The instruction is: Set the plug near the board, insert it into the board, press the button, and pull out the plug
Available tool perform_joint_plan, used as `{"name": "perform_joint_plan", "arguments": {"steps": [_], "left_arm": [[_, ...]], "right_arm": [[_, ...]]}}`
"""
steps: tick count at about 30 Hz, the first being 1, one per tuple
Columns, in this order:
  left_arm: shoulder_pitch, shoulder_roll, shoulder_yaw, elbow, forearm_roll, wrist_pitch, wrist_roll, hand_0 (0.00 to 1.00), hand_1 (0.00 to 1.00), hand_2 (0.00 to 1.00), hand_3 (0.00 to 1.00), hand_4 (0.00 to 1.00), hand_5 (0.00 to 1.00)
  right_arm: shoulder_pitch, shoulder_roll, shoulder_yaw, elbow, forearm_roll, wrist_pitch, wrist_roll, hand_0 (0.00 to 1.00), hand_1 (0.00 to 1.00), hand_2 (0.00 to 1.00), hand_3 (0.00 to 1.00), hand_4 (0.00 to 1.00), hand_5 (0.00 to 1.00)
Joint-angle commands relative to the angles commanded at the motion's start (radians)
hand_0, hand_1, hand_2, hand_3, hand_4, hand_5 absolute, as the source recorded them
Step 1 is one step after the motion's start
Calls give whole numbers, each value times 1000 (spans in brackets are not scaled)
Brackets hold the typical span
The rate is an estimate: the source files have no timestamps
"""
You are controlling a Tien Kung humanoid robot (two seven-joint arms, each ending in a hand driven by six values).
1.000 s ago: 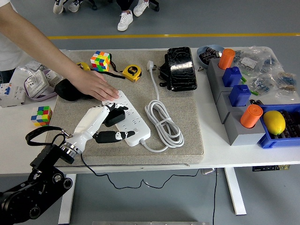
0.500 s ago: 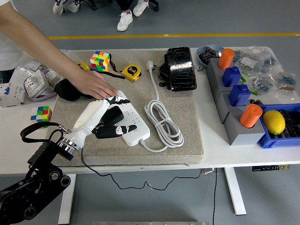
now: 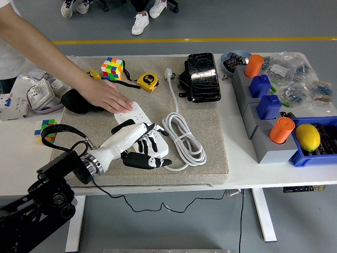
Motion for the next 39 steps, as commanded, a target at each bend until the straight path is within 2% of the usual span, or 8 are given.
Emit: {"name": "perform_joint_plan", "arguments": {"steps": [3, 4, 7, 9, 10, 16, 28, 39], "left_arm": [[-16, -1, 20, 4, 6, -52, 69, 103, 107, 221, 865, 722, 117], [-22, -3, 27, 10, 10, -66, 88, 64, 91, 161, 925, 736, 2], [-31, -8, 41, 31, 33, -85, 127, 64, 91, 161, 925, 736, 2], [-35, -10, 45, 44, 49, -86, 136, 64, 91, 161, 925, 736, 2], [-37, -11, 46, 48, 54, -86, 139, 58, 92, 156, 933, 770, 2], [-43, -17, 50, 77, 78, -75, 138, 58, 93, 156, 932, 773, 2], [-45, -23, 54, 122, 95, -107, 174, 59, 92, 155, 891, 772, 2], [-41, -22, 56, 118, 89, -135, 197, 60, 91, 155, 878, 772, 2]], "right_arm": [[0, -1, -4, 0, 1, 0, 0, 549, 621, 562, 512, 858, 386], [1, -1, -6, 0, 2, 1, 0, 548, 621, 562, 512, 857, 386], [1, -3, -10, 0, 3, 1, 0, 548, 621, 562, 512, 857, 386], [3, -5, -12, 1, 3, 0, 0, 548, 621, 562, 512, 857, 386], [4, -5, -12, 1, 3, 0, 0, 549, 621, 562, 512, 857, 386], [2, -7, -14, 1, 5, 0, 0, 549, 620, 562, 512, 857, 386], [0, -10, -14, 4, 1, -2, 2, 548, 620, 561, 512, 856, 384], [-2, -7, -3, 4, -1, -3, 2, 548, 621, 561, 512, 857, 384]]}}
